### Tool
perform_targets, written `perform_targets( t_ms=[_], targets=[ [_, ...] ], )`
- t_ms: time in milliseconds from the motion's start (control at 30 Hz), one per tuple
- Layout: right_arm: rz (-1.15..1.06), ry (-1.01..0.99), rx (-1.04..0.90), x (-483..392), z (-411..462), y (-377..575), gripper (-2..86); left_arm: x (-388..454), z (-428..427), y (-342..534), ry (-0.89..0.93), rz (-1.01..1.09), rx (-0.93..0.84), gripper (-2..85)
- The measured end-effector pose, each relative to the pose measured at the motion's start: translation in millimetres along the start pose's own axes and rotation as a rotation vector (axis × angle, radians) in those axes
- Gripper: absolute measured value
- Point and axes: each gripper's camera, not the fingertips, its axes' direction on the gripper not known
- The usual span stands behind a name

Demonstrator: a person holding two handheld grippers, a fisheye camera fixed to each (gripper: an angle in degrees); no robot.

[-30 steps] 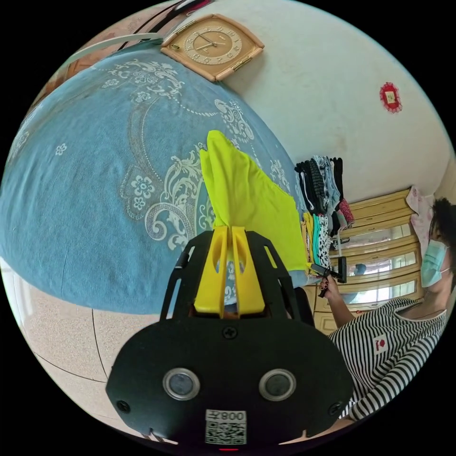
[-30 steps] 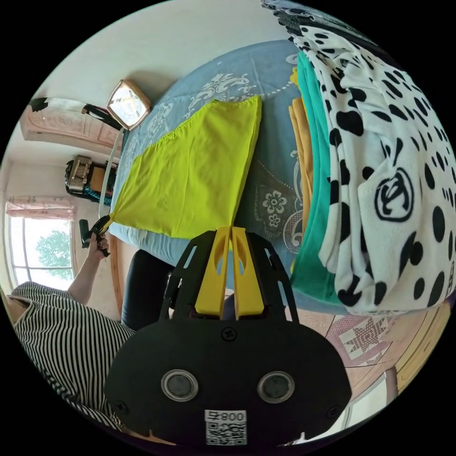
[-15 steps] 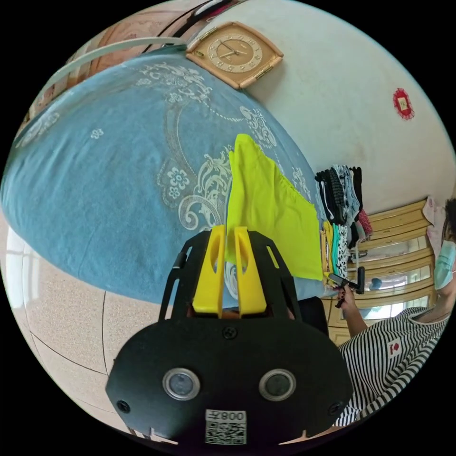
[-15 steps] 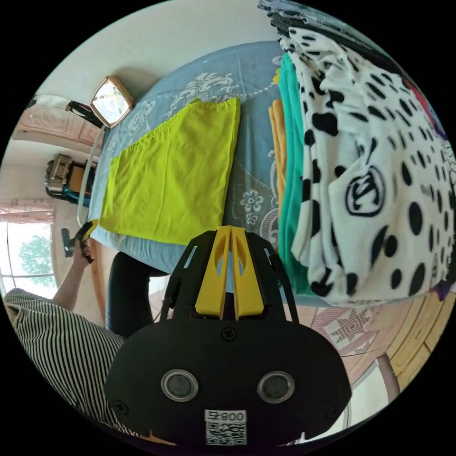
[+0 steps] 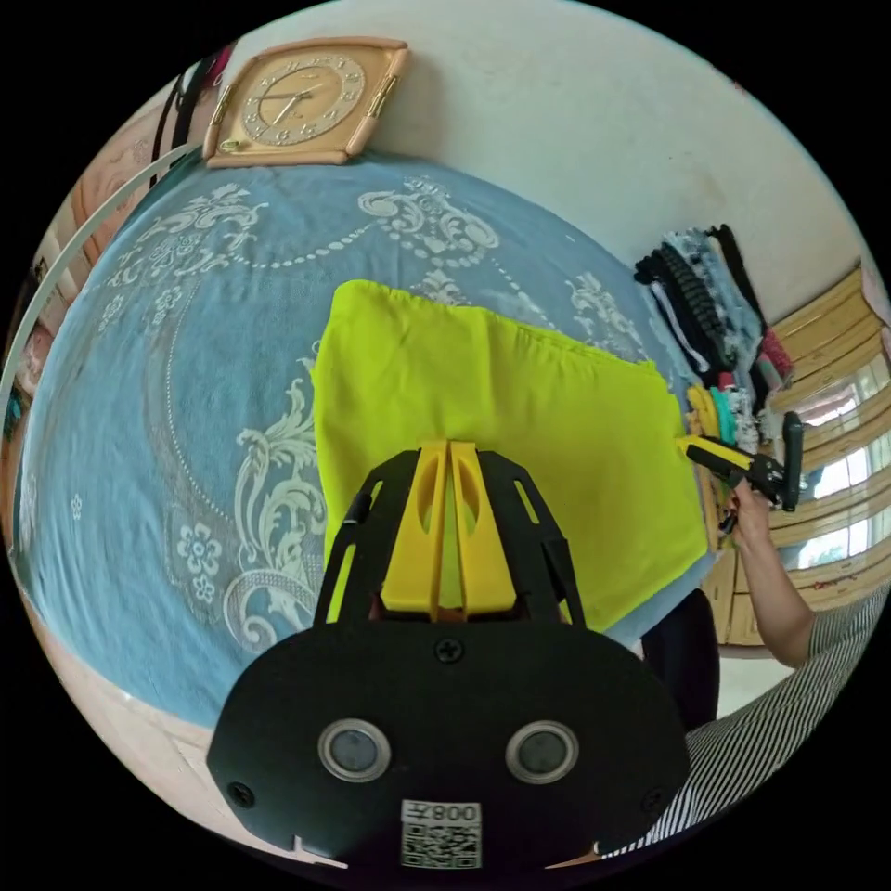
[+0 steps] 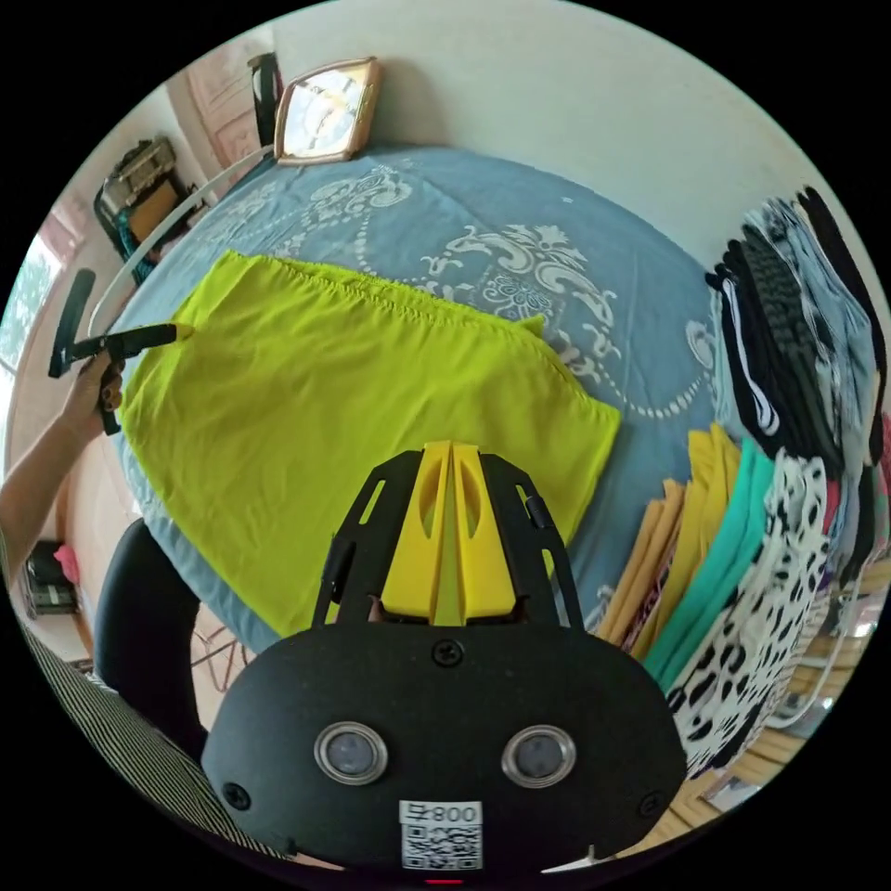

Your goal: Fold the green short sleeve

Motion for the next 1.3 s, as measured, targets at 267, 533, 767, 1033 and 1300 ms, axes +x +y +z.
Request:
perform_targets(
  t_ms=[267, 533, 767, 1033, 1300],
  targets=[
    [-0.018, 0.038, 0.016, -21, 36, -6, 0.2, 39, 37, 20, 0.056, -0.02, 0.054, 0.3],
    [0.072, -0.074, 0.019, 5, 21, 11, 0.7, 93, 65, 33, 0.038, 0.026, 0.057, 1.1],
    [0.307, -0.178, -0.007, 47, 3, 144, 4.7, 202, 110, 83, 0.302, 0.277, -0.035, 5.7],
    [0.5, -0.41, -0.054, 84, 52, 214, 6.9, 344, 188, 125, 0.414, 0.53, -0.184, 8.1],
    [0.493, -0.539, -0.016, 99, 80, 222, 2.2, 474, 230, 143, 0.33, 0.84, -0.17, 10.7]
  ],
)
